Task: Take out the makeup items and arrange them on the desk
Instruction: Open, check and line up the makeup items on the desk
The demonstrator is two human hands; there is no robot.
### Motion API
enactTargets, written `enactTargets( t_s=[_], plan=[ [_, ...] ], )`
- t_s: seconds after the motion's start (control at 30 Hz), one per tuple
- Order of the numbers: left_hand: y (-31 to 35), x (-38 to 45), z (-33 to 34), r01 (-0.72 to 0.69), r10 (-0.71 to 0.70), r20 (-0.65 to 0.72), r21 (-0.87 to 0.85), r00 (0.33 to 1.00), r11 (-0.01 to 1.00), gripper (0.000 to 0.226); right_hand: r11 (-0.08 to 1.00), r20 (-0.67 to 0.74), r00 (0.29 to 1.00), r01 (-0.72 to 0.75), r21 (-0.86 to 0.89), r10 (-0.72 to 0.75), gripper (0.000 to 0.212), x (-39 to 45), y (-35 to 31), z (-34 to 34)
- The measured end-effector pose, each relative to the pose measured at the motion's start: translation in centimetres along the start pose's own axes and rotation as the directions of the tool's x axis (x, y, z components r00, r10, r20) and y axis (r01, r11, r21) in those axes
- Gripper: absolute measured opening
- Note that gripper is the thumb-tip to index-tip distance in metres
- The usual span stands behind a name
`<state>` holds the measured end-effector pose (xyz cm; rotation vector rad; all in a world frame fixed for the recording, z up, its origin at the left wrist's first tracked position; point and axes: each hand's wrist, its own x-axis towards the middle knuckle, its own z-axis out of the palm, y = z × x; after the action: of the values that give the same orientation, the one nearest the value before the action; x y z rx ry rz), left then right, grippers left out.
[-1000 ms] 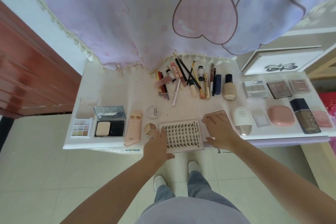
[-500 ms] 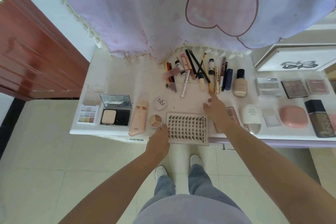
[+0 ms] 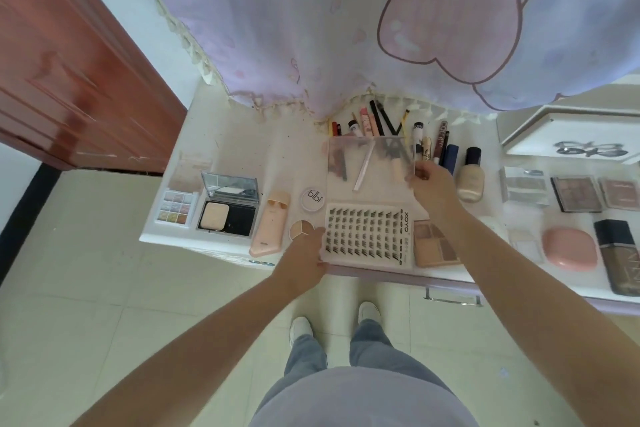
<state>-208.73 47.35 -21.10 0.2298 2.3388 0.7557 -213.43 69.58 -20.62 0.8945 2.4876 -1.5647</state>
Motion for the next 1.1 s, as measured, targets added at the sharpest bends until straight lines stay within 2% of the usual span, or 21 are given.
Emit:
enactTargets(
  t_s=[0.1, 0.17, 0.23, 0.4, 0.5, 0.63, 0.77, 0.87, 0.93, 1.0, 1.1],
  plan=[
    [1.1, -0.3, -3.6, 0.027, -0.032, -0.044, -0.092, 0.999, 0.995, 0.073, 0.995, 0.009, 0.996, 0.086, 0.053, -0.087, 0.018, 1.0, -3.5, 0.3],
    [1.3, -0.7, -6.1, 0.027, -0.042, -0.096, -0.158, 0.995, 0.987, 0.066, 0.989, 0.046, 0.989, 0.135, 0.061, -0.138, 0.016, 1.9, -5.9, 1.3],
    [0.8, -0.9, -8.5, 0.015, -0.039, -0.167, -0.142, 0.985, 0.990, 0.059, 0.979, 0.099, 0.977, 0.182, 0.087, -0.191, 0.017, 2.8, -8.4, 2.9],
    [-3.7, -0.1, -15.0, 0.077, -0.139, -0.324, -0.196, 0.936, 0.978, 0.067, 0.954, 0.152, 0.957, 0.214, 0.209, -0.248, 0.019, 4.6, -14.2, 9.7],
    [-7.7, 1.2, -19.5, 0.102, -0.177, -0.358, -0.219, 0.917, 0.970, 0.067, 0.943, 0.179, 0.947, 0.217, 0.252, -0.265, 0.018, 6.0, -17.5, 14.5],
    [-13.4, 4.2, -24.5, 0.128, -0.183, -0.355, -0.173, 0.917, 0.977, 0.063, 0.972, 0.192, 0.962, 0.163, 0.171, -0.196, 0.015, 7.4, -20.3, 20.8],
    [-17.2, 7.1, -26.3, 0.162, -0.182, -0.252, -0.098, 0.950, 0.982, 0.061, 0.995, 0.170, 0.980, 0.102, -0.012, -0.098, 0.025, 9.0, -19.4, 25.9],
    [-19.0, 8.6, -26.1, 0.193, -0.195, -0.158, -0.033, 0.968, 0.981, 0.065, 0.997, 0.190, 0.982, 0.013, -0.079, 0.002, 0.022, 9.8, -17.9, 27.7],
    [-19.8, 9.3, -25.5, 0.189, -0.189, -0.119, -0.014, 0.975, 0.982, 0.063, 0.990, 0.203, 0.975, -0.068, -0.125, 0.092, 0.029, 10.2, -16.8, 28.2],
    [-20.3, 9.8, -25.2, 0.171, -0.174, -0.125, -0.032, 0.977, 0.985, 0.059, 0.978, 0.188, 0.970, -0.120, -0.169, 0.152, 0.038, 10.6, -15.9, 28.4],
    [-20.2, 10.2, -25.1, 0.158, -0.157, -0.137, -0.005, 0.978, 0.987, 0.049, 0.965, 0.159, 0.972, -0.134, -0.227, 0.173, 0.041, 10.5, -15.9, 28.3]
  ],
)
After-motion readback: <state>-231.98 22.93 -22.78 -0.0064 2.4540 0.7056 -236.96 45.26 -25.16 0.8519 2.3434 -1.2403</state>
